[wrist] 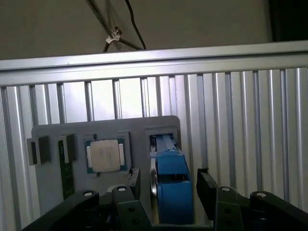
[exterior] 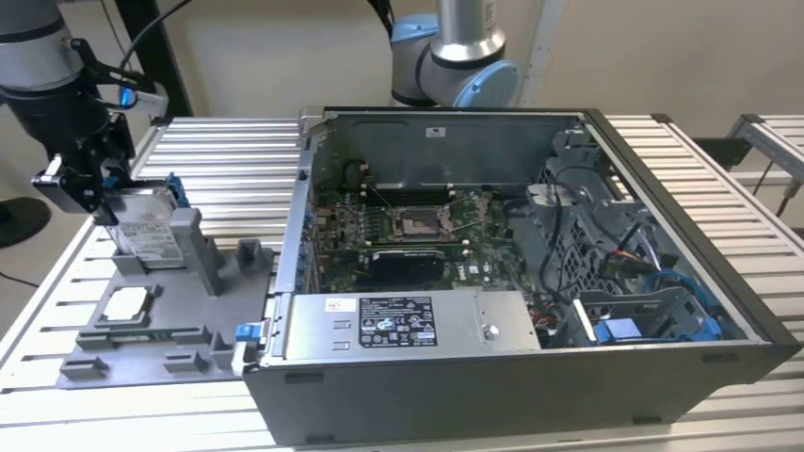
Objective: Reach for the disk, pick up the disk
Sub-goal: 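Pick up the disk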
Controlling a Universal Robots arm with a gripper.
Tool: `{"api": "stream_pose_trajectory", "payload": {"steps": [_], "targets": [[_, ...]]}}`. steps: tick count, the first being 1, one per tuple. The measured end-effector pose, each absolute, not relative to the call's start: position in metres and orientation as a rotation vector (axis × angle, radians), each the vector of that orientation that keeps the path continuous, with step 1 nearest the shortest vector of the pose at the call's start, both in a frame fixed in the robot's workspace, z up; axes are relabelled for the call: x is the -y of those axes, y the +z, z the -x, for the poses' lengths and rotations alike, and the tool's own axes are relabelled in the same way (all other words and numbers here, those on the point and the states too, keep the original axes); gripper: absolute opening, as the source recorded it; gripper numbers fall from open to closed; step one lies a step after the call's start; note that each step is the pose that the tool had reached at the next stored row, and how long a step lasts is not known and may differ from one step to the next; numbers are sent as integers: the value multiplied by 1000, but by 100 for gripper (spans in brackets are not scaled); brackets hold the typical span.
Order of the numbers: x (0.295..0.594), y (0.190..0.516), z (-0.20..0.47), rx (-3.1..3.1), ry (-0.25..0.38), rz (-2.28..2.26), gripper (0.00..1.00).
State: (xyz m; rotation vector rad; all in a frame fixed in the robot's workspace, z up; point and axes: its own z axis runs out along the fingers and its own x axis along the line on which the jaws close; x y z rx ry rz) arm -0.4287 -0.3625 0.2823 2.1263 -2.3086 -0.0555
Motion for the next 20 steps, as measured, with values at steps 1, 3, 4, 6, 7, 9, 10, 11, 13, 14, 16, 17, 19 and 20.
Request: {"api": "stream_pose_trajectory", "payload": {"steps": [1, 3, 4, 6, 7, 9, 10, 11, 13, 14, 16, 17, 19, 20], "targets": [[362, 281, 429, 2307, -56, -2128, 100], [362, 279, 429, 2304, -57, -2133, 100], [362, 278, 429, 2302, -57, -2135, 100], [362, 275, 429, 2299, -58, -2139, 100], [362, 274, 429, 2298, -58, -2140, 100], [362, 272, 429, 2296, -59, -2144, 100], [362, 271, 429, 2295, -60, -2145, 100], [362, 270, 429, 2295, -61, -2146, 100], [362, 268, 429, 2294, -62, -2148, 100], [362, 267, 429, 2294, -62, -2148, 100], [362, 266, 429, 2293, -63, -2150, 100], [362, 266, 429, 2293, -63, -2150, 100], [362, 265, 429, 2293, -63, -2150, 100], [362, 264, 429, 2292, -63, -2150, 100]]}}
